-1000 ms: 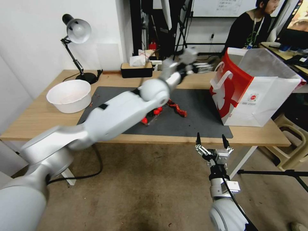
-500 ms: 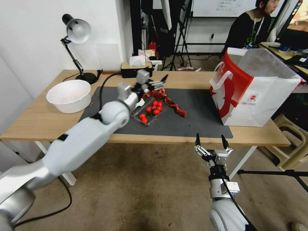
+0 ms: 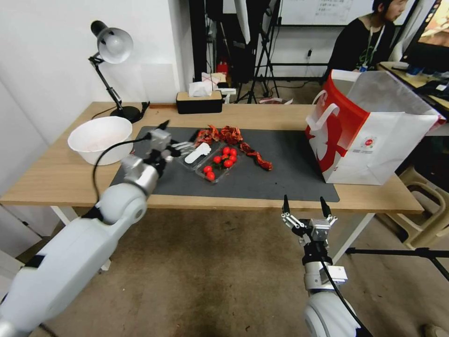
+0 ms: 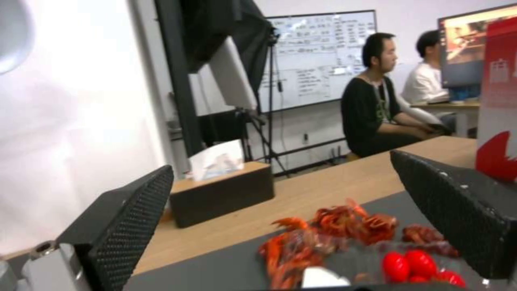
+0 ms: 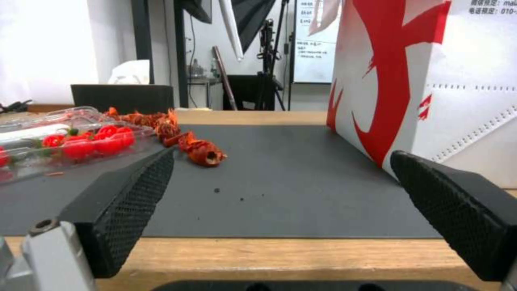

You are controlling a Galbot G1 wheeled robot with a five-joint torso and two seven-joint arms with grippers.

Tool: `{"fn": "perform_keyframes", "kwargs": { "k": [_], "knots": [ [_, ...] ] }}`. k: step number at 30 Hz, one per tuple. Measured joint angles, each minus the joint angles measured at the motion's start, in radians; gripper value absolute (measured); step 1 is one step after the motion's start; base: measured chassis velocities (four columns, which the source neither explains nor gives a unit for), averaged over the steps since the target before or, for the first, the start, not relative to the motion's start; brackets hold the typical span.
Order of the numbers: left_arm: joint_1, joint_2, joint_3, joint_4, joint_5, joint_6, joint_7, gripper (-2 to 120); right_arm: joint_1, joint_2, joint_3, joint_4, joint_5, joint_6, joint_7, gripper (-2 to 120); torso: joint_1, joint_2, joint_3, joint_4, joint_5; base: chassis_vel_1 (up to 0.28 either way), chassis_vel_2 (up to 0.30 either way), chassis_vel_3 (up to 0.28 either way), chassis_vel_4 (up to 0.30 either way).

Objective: Pick up the trash from the table and place it into the takeout bag.

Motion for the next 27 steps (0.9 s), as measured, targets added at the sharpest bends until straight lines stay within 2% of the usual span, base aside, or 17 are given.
{"fn": "perform_keyframes", "kwargs": {
  "k": [3,5,12,15,27],
  "knots": [
    [0.061,0.005,-0.039,-0.022,0.008,-0.009,-0.003,100,-0.001,0.001,-0.002,-0.001,-0.002,0.001,0.000,100,0.000,0.000,0.000,-0.0001,0.0001,0.000,0.000,0.000,0.000],
    [0.159,-0.001,-0.099,-0.053,0.023,-0.017,-0.005,100,-0.003,0.003,-0.004,0.001,-0.004,0.002,0.000,100,0.000,0.000,0.000,0.0000,0.0001,0.000,0.000,0.000,0.000],
    [0.292,-0.021,-0.191,-0.090,0.057,-0.039,-0.008,100,-0.014,0.003,-0.005,0.011,-0.008,0.004,0.000,100,0.000,0.000,0.000,-0.0003,0.0001,0.000,0.000,0.000,0.000],
    [0.379,-0.038,-0.259,-0.116,0.074,-0.048,-0.008,100,-0.023,0.002,-0.001,0.016,-0.011,0.012,0.000,100,0.000,0.000,0.000,0.0000,0.0001,0.000,0.000,0.000,0.000],
    [0.572,-0.109,-0.380,-0.148,0.112,-0.070,-0.008,100,-0.028,0.000,0.002,0.022,-0.012,0.017,0.003,100,0.000,0.000,0.000,0.0000,0.0000,0.000,0.000,0.000,0.000]
  ]
}}
